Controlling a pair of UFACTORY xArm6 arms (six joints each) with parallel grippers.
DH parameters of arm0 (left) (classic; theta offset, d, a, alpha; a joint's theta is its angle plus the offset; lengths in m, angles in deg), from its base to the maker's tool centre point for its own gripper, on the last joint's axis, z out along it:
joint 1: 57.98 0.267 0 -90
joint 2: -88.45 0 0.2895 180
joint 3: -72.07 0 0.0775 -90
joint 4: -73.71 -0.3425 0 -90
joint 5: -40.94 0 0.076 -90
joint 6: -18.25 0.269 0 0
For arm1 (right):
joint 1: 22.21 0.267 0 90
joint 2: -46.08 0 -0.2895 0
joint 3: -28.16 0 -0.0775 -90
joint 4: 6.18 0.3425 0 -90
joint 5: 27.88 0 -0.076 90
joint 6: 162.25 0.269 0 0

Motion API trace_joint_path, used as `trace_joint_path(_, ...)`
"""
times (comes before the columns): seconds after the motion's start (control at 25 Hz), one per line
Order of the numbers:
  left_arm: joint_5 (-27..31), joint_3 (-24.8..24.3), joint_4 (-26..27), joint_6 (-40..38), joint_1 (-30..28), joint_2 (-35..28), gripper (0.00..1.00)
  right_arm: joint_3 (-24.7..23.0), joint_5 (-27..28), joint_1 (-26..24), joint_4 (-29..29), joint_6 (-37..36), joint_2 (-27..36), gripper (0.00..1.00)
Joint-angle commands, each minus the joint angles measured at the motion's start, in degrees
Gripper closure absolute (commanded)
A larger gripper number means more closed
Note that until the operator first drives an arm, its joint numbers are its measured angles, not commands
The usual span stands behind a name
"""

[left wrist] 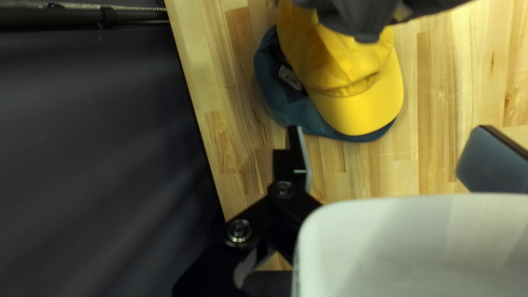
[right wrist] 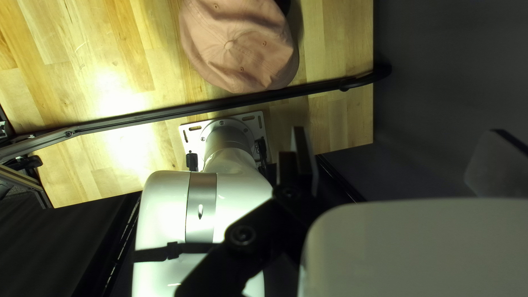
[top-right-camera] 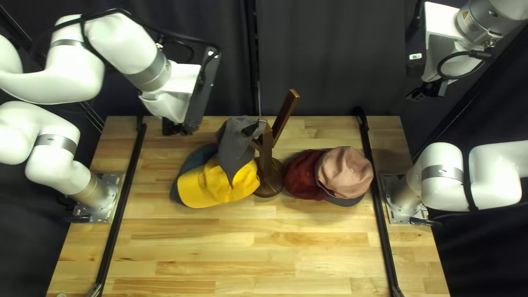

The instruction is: Remove hats from holder and stack on top of each other

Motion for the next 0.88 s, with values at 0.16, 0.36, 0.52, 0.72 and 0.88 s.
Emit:
trace_joint_path(0.16, 0.4, 3.4, 1.0, 1.1, 0.3, 3.2, 0.00, 0.0, 0.0, 0.0, 0.0, 0.0, 0.0, 0.00)
trace_joint_path(0.36, 0.7, 5.7, 1.6, 1.8, 0.4, 5.4, 0.00, 0.0, 0.0, 0.0, 0.0, 0.0, 0.0, 0.00)
trace_joint_path(0.52, 1.1, 6.9, 2.0, 2.2, 0.6, 6.4, 0.00, 0.0, 0.0, 0.0, 0.0, 0.0, 0.0, 0.00)
trace_joint_path(0.72, 2.1, 9.0, 2.9, 2.7, 1.0, 7.9, 0.00, 0.0, 0.0, 0.0, 0.0, 0.0, 0.0, 0.00)
trace_joint_path(0.88, 2.8, 10.4, 3.7, 3.1, 1.3, 9.0, 0.00, 0.0, 0.0, 0.0, 0.0, 0.0, 0.0, 0.00)
